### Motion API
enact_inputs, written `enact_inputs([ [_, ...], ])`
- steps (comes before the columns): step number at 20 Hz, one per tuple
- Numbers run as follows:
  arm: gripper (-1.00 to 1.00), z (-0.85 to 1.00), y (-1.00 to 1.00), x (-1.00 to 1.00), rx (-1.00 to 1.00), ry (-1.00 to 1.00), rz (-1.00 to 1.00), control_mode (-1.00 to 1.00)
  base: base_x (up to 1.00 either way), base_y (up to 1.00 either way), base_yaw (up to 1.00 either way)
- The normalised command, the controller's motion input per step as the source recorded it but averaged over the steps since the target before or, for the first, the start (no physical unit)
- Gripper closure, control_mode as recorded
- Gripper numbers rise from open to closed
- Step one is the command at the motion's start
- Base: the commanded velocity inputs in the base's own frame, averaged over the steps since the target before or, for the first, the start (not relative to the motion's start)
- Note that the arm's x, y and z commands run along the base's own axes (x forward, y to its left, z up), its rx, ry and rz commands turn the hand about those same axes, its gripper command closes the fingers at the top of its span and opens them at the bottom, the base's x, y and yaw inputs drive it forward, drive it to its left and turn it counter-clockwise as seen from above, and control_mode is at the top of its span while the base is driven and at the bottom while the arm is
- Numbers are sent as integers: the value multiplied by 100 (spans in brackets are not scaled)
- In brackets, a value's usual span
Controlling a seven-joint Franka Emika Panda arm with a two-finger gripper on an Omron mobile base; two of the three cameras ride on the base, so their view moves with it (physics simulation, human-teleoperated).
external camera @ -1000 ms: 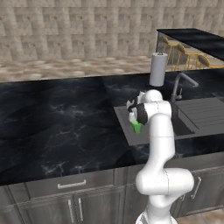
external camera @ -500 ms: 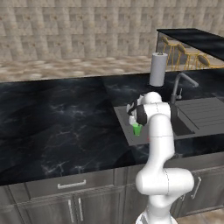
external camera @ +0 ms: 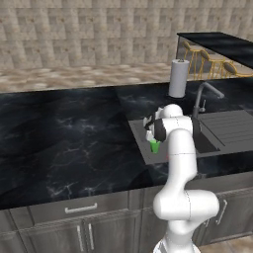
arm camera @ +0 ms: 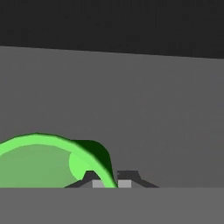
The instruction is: Pick the kettle and cup and place them in the sink. Then turn on the water.
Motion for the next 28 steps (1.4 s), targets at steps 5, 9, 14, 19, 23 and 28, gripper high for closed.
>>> enact_inputs([
  [5,100,0,0,0,0,0,0,-100,0,0,0],
  [9,-100,0,0,0,0,0,0,-100,0,0,0],
  [14,-100,2,0,8,0,0,0,-100,0,0,0],
  [19,-100,40,-5,9,0,-1,0,-100,0,0,0],
  [23,-100,46,0,1,0,0,0,-100,0,0,0],
  [28,-100,43,0,-35,0,-14,0,-100,0,0,0],
])
